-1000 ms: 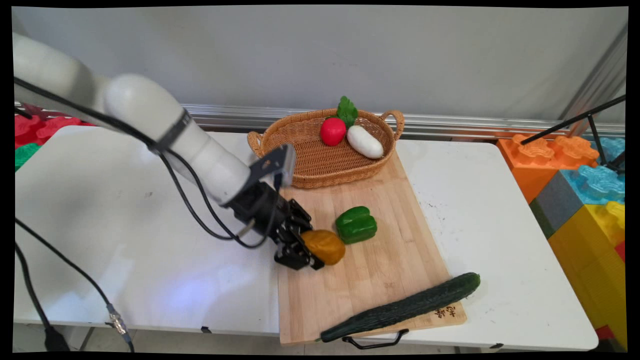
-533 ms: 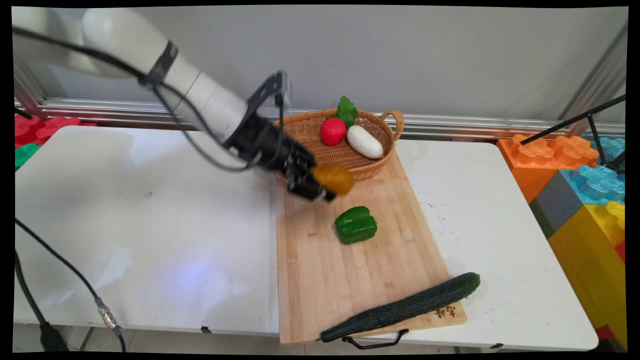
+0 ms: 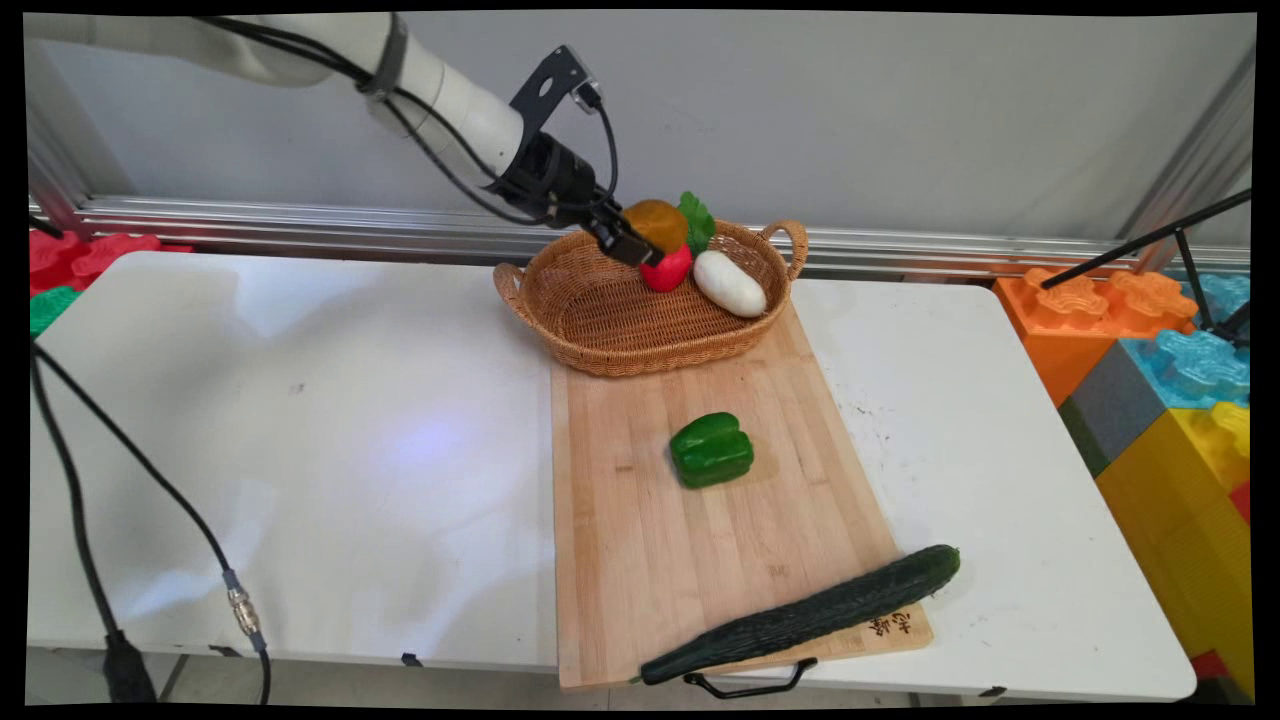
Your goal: Place the picked object in the vegetable basket
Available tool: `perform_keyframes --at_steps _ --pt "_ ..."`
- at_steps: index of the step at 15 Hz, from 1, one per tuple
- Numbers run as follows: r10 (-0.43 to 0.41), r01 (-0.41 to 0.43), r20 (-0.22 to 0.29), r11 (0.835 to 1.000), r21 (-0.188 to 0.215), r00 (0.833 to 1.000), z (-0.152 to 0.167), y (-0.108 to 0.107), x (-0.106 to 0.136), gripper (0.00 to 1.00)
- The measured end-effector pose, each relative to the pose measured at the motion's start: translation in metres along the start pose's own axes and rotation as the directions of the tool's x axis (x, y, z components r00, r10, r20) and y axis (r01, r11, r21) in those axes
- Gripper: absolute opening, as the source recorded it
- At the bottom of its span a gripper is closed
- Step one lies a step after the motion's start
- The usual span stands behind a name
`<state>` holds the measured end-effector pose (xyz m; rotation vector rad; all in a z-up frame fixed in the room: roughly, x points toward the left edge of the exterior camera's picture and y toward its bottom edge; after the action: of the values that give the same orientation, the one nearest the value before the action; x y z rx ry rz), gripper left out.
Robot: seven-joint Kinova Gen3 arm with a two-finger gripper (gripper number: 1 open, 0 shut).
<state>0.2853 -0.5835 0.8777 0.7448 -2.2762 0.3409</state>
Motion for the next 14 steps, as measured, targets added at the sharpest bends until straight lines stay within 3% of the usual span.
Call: perform_keyframes --at_steps 9,14 --pt "-0.069 0.056 0.122 0.992 0.109 0.990 0.058 -0.058 -0.026 0.00" --pt "-0.087 0.066 0.164 0.989 0.132 0.983 0.074 -0.072 -0.038 0.00"
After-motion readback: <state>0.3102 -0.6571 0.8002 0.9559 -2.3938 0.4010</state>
